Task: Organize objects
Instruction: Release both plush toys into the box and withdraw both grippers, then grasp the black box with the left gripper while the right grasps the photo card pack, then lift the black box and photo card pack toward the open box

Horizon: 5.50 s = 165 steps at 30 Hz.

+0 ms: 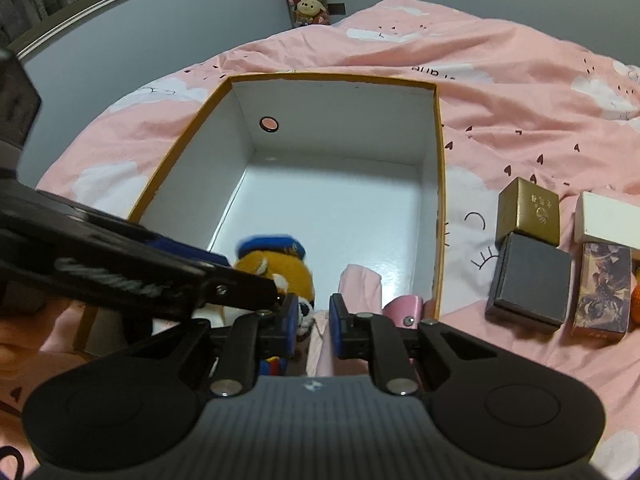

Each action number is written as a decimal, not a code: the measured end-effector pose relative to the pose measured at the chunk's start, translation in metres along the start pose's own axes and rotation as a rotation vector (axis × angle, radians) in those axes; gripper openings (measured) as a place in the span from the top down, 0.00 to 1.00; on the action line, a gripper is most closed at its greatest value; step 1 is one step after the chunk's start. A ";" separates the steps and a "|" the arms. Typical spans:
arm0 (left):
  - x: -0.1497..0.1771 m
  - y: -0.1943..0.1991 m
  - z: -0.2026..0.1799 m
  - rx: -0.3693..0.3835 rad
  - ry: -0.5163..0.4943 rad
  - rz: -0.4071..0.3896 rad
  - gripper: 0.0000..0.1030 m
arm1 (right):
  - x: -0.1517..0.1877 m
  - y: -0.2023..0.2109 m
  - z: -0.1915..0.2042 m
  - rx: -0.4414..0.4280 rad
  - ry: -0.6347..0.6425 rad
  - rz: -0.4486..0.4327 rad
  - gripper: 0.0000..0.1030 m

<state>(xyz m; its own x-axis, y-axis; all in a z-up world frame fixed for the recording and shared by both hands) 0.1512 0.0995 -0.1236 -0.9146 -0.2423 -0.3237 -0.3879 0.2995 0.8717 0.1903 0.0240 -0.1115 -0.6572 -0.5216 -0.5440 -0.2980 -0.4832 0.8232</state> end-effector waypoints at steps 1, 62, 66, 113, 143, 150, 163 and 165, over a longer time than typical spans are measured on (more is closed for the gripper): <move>0.002 -0.005 0.005 -0.013 0.024 0.015 0.68 | 0.001 0.001 -0.001 0.005 0.001 0.000 0.83; -0.091 -0.131 -0.160 -0.165 -0.194 0.101 0.30 | 0.049 0.039 -0.244 0.185 -0.492 -0.147 0.69; -0.092 -0.149 -0.149 -0.180 -0.149 0.149 0.27 | 0.056 0.026 -0.258 0.149 -0.536 -0.150 0.71; -0.086 -0.150 -0.150 -0.094 -0.194 0.140 0.61 | 0.021 -0.005 -0.244 0.010 -0.443 -0.061 0.74; -0.070 0.078 -0.108 0.089 -0.046 -0.305 0.63 | -0.031 0.135 -0.107 -0.115 -0.334 -0.341 0.76; -0.072 0.074 -0.035 0.030 0.138 -0.368 0.63 | -0.064 0.079 -0.047 -0.092 -0.191 -0.278 0.77; -0.076 -0.011 0.013 0.045 0.267 -0.273 0.63 | -0.063 -0.027 -0.042 0.198 0.008 -0.086 0.77; -0.074 -0.020 0.013 0.048 0.264 -0.255 0.63 | -0.061 -0.031 -0.041 0.198 0.012 -0.069 0.77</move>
<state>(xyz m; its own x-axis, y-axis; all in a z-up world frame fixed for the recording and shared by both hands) 0.2256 0.1239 -0.1221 -0.7291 -0.5430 -0.4166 -0.6102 0.2400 0.7550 0.2682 0.0420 -0.1108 -0.6226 -0.5010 -0.6012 -0.4730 -0.3711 0.7991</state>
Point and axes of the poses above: each gripper's, at about its wrist camera, not at the fingertips, and y roughly against the way its jaws point, z to its left, x to its underside, the point moved 10 cm from there along -y, roughly the way its jaws point, and after that the axes turned 6 degrees about z, right-handed, at the moved point
